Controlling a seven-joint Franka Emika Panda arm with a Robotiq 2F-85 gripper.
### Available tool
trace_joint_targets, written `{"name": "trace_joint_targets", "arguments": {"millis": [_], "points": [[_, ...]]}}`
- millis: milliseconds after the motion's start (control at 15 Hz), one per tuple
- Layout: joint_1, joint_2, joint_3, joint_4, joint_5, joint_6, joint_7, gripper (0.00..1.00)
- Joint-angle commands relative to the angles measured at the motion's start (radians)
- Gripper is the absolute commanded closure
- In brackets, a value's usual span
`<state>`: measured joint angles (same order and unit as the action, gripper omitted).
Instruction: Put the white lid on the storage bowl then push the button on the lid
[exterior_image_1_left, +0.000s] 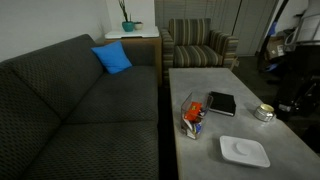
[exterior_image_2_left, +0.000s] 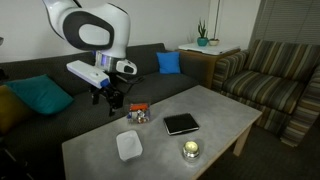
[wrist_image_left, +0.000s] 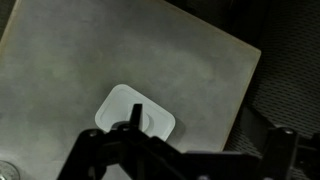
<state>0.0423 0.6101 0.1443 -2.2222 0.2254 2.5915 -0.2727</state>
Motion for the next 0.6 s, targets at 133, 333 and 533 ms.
{"name": "trace_joint_targets", "arguments": {"millis": [133,333,533], "points": [[-0.055,0.087,0.032,0.06,-0.034,0.001,0.006,0.0],[-0.051,0.075,0.037,0.059,-0.036,0.0,0.012,0.0],[-0.05,0.074,0.038,0.059,-0.035,0.0,0.014,0.0]]}}
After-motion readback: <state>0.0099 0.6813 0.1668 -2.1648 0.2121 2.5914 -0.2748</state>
